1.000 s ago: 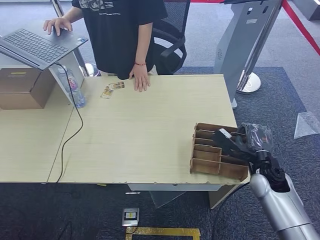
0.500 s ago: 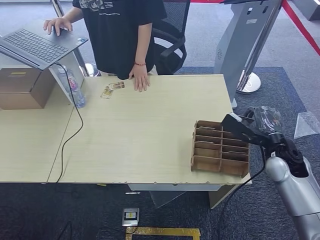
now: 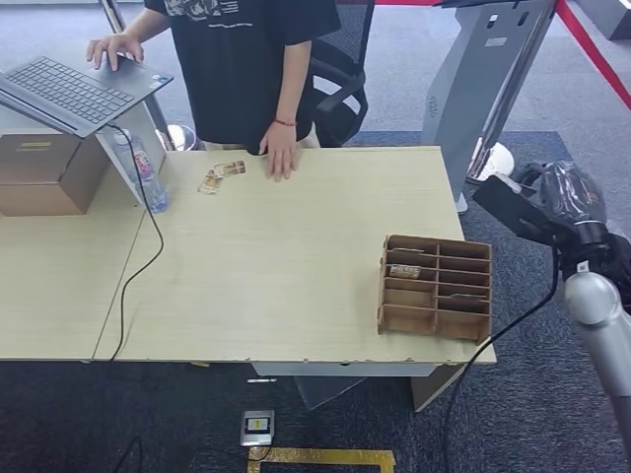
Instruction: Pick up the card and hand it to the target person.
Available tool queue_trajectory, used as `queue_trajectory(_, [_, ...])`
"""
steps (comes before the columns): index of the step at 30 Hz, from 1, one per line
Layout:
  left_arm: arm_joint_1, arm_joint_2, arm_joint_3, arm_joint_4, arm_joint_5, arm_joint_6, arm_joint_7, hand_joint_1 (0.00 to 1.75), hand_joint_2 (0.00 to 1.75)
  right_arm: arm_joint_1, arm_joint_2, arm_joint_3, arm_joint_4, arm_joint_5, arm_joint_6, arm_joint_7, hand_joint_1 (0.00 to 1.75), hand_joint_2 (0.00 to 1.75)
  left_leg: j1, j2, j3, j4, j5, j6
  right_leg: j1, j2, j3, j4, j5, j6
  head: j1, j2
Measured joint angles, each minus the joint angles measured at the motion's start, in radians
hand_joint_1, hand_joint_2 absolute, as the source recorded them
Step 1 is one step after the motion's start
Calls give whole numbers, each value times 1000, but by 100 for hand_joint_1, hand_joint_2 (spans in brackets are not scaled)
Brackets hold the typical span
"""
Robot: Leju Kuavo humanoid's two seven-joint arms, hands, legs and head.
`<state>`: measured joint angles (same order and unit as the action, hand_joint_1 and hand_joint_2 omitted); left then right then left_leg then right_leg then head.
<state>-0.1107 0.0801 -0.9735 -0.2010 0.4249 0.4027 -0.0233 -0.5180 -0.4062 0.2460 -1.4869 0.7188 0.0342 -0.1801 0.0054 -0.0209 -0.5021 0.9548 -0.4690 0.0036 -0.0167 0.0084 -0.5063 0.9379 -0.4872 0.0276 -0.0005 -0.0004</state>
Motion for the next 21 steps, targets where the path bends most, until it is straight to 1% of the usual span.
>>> queue_trajectory(3, [-1,0,0,0,-2,2,0,0,0,-19,-2,0,2,-6,-21,-7,175,175,0,0,0,0,0,0,0,0,0,0,0,0,0,0])
queue_trajectory(6, [-3,-1,0,0,-3,4,0,0,0,-37,-2,6,12,42,-73,2,175,175,0,0,-1,0,0,0,0,0,0,0,0,0,0,0])
queue_trajectory(10, [-7,-5,0,0,-11,8,0,0,0,-66,9,35,49,195,-179,51,175,175,0,0,-1,0,0,0,0,0,0,1,0,0,0,0])
queue_trajectory(17, [-21,-12,-1,0,-25,13,13,0,0,-128,62,113,179,434,-367,134,175,175,0,-1,-1,0,0,0,0,-1,0,1,0,0,0,0])
queue_trajectory(21, [-26,-15,-2,0,-30,16,17,0,0,-166,96,158,270,530,-435,165,175,175,0,-1,-1,0,0,0,0,-1,0,1,0,0,0,0])
